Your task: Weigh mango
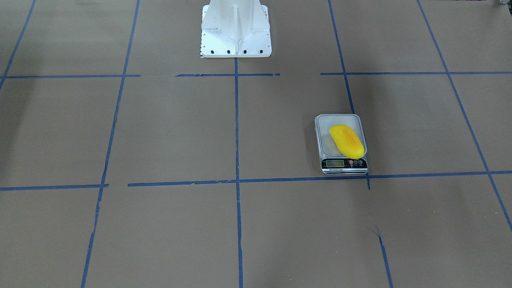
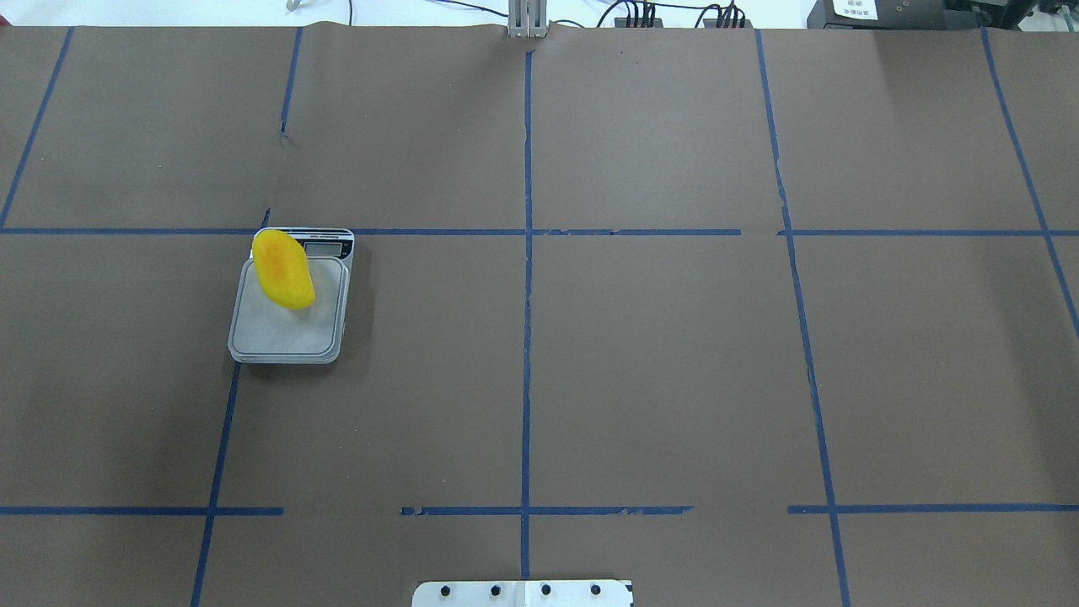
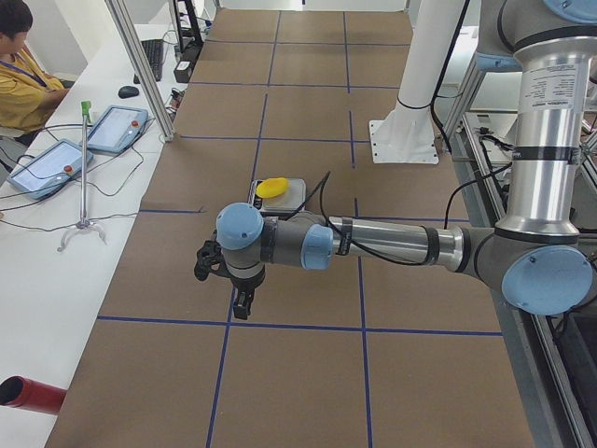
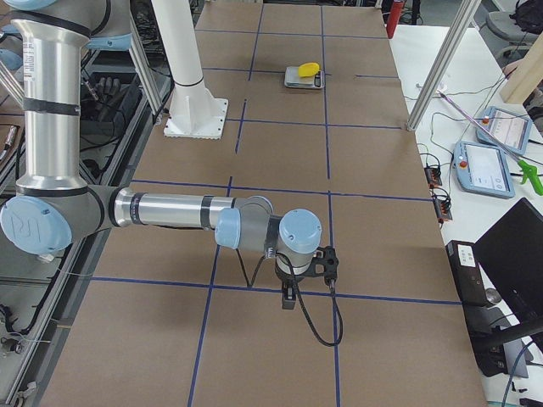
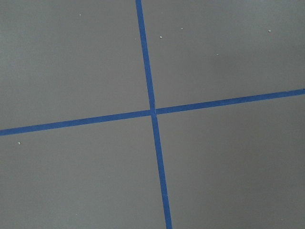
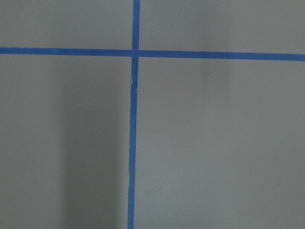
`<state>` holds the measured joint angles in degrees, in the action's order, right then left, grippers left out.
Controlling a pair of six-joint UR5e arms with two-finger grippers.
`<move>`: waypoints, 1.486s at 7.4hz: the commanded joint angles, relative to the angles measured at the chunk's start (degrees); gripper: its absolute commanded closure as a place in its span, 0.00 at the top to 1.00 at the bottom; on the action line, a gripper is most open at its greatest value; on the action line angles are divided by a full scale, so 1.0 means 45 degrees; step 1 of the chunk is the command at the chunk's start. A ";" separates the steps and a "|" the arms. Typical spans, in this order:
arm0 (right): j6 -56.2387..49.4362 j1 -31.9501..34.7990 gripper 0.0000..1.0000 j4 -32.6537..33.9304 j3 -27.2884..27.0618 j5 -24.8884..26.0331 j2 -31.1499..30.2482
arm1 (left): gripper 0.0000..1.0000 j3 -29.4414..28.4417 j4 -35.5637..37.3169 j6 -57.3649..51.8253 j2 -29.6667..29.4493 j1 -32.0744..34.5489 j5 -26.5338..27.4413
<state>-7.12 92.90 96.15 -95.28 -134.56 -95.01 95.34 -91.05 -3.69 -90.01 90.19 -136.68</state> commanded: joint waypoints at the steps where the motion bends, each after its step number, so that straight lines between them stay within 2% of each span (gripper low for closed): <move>1: 0.0000 0.0000 1.00 0.0000 0.0001 0.0000 0.0000 | 1.00 0.0161 0.0174 -0.0021 -0.0114 -0.0004 0.0023; 11: 0.0000 0.0000 1.00 0.0000 0.0001 0.0000 0.0000 | 1.00 -0.0055 0.0174 0.0096 -0.0096 -0.0141 -0.0016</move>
<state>-7.12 92.90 96.15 -95.27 -134.56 -95.01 95.12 -90.26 -3.27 -90.29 89.56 -136.78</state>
